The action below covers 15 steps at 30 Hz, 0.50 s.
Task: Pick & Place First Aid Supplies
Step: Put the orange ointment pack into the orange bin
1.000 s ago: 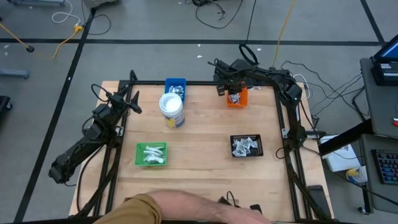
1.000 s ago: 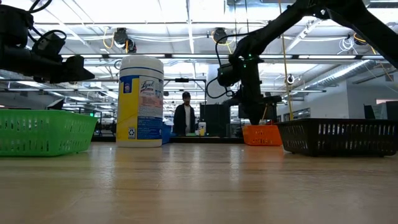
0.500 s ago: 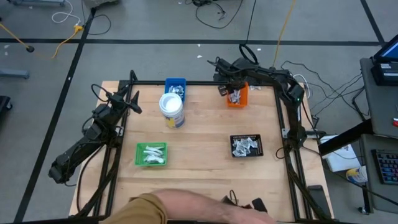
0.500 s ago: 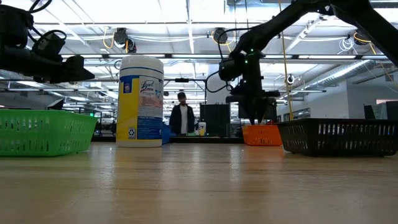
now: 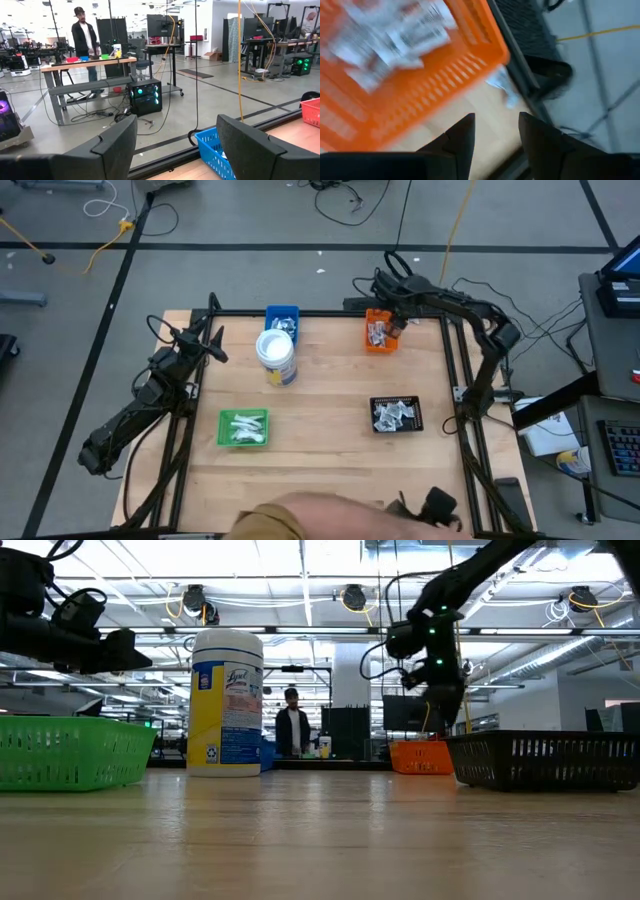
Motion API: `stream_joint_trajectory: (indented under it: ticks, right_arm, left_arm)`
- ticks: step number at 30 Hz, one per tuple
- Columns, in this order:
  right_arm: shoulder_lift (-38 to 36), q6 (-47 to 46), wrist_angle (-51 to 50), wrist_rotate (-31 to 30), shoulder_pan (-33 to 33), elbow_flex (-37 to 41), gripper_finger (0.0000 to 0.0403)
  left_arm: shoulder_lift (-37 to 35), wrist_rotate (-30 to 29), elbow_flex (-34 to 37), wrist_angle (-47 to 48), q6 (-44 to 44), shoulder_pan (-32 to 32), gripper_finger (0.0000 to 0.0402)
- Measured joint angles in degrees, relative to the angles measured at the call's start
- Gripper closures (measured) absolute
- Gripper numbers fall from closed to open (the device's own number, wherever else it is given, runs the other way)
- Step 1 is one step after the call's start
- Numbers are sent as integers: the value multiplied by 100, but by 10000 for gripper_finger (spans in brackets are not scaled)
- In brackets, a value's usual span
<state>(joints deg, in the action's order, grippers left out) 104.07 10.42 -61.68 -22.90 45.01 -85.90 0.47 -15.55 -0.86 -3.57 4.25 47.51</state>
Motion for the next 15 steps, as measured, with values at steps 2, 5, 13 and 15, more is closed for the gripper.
stream_joint_trajectory:
  ticks: [2,5,13,15]
  right_arm:
    - [-290,360,218,-241,41,375,258]
    - [-713,810,580,-425,86,927,255]
    - [-1466,1132,1410,-413,129,2170,254]
    - [-1489,1133,1562,-413,129,2380,254]
  left_arm:
    - [2,0,0,0,0,0,128]
    - [0,-2,0,0,-1,-2,128]
    - [1,-1,0,0,0,-2,128]
    - [2,-2,0,0,0,-1,128]
